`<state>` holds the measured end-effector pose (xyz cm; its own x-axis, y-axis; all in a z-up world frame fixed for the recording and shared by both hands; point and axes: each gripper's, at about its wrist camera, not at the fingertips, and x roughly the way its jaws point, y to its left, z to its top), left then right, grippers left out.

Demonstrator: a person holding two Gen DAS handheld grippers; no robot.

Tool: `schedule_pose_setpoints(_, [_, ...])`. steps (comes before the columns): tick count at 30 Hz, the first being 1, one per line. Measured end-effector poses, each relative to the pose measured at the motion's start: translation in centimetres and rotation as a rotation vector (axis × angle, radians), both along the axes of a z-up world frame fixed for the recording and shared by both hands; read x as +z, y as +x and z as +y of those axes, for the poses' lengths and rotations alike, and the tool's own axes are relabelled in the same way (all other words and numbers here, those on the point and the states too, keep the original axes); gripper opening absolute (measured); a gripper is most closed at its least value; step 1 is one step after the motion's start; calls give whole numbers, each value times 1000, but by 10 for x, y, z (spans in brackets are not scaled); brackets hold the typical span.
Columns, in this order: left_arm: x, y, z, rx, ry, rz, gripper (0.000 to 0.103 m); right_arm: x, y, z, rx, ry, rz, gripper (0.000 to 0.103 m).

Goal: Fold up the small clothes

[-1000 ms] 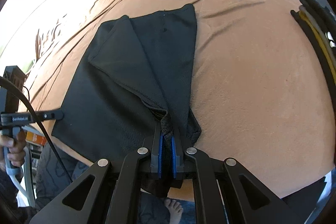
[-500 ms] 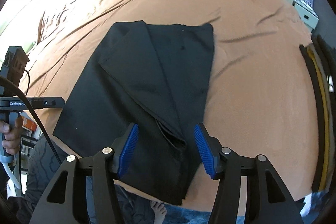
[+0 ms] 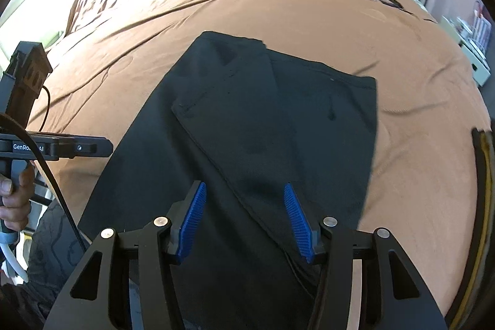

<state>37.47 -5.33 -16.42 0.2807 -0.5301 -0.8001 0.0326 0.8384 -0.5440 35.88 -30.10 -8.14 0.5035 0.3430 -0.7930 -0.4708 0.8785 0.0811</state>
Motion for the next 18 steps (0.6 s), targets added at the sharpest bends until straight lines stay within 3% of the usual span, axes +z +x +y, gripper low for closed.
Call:
schedule_pose_setpoints(3, [-3, 8, 0, -1, -13, -2, 41, -7, 12, 14, 35, -15, 15, 43])
schedule_pose_setpoints(10, [-8, 24, -5, -11, -29, 1, 40, -23, 36, 42, 106, -35, 19, 43])
schedule_pose_setpoints(15, [-12, 28, -9, -17, 6, 0, 28, -29, 47, 50, 120, -60, 2, 43])
schedule_pose_setpoints(17, [-13, 29, -8, -14, 12, 1, 25, -30, 50, 52, 106, -91, -16, 33])
schedule_pose_setpoints(18, [-14, 29, -8, -11, 11, 2, 24, -31, 53, 51, 94, -100, -19, 24])
